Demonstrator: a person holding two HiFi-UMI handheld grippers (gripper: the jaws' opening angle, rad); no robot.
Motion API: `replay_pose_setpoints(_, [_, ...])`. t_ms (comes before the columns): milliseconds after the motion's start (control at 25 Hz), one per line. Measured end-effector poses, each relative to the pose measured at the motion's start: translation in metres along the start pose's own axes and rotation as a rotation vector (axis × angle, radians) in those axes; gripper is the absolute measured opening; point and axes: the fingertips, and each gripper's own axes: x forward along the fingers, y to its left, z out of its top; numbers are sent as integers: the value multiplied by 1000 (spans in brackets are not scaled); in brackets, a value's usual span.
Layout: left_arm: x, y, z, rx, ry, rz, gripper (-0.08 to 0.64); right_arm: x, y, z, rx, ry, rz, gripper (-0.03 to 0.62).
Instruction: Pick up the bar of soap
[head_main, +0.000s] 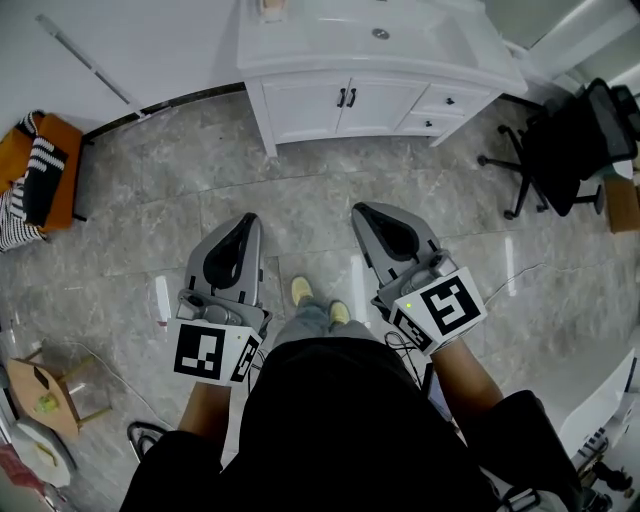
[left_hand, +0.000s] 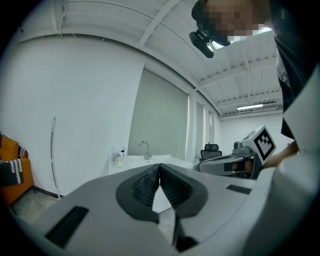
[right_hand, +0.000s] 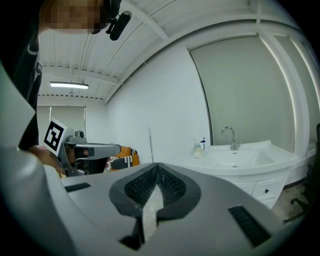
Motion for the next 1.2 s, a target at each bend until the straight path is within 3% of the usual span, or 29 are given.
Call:
replay_pose_setpoints(600, [-2, 53, 1, -64, -42, 35, 11, 46, 17, 9, -68, 52, 6, 6])
replay_pose_setpoints(1200, [40, 65, 6, -65, -27, 75, 11, 73, -22, 14, -39, 61, 34, 6])
